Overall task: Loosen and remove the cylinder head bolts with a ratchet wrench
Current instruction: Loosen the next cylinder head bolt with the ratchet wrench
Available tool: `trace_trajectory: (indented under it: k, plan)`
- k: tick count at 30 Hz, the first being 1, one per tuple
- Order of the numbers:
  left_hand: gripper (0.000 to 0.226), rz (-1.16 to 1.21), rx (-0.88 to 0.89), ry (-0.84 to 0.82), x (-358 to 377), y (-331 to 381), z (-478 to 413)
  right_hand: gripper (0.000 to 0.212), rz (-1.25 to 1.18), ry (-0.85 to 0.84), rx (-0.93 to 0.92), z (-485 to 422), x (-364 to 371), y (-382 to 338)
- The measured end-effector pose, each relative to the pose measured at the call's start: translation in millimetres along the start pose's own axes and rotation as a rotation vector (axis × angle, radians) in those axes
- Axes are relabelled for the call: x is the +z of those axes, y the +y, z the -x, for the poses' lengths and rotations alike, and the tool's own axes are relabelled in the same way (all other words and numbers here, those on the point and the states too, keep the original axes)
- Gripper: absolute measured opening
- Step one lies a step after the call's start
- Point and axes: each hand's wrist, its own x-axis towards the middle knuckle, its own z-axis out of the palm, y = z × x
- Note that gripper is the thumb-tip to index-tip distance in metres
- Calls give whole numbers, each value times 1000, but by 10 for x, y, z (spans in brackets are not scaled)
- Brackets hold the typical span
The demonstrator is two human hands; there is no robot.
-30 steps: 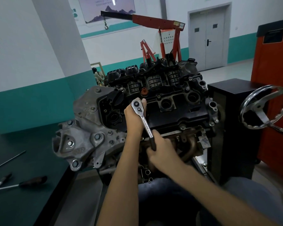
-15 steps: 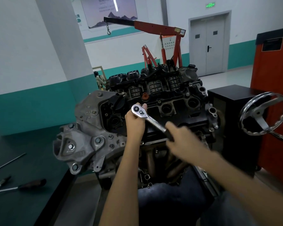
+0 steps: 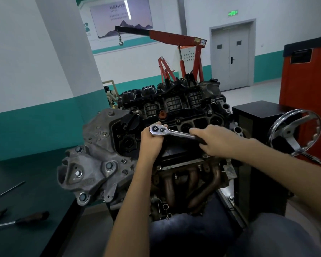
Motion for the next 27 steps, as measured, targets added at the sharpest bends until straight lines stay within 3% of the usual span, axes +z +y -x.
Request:
trace_trajectory:
  k: [2, 5, 10, 14, 17, 22, 25, 27]
  plan:
    - [50, 11, 8, 19, 9, -8, 30, 33, 117, 53, -27, -71, -66, 14]
    - [48, 43, 30, 45, 51, -18, 82, 26, 13, 121, 86, 114, 195, -167]
    - [47, 48, 21, 51, 82, 3, 60, 25, -729, 178, 335, 332, 827, -1049]
    - [41, -82, 68, 61, 32, -1, 45, 27, -945, 252, 370, 213, 977, -1452]
    - [52, -15, -12, 12, 18, -12, 16, 25, -809, 169, 272, 280, 799, -1044]
    - [44, -25, 1, -31, 7, -4, 10, 29, -385, -21, 91, 156, 188, -181]
    - [46, -14, -22, -16, -14, -1, -5, 31, 42, 15, 12, -50, -77, 4]
    - [46, 26, -24, 13, -19, -14, 45, 31, 93, 70, 18, -46, -53, -51]
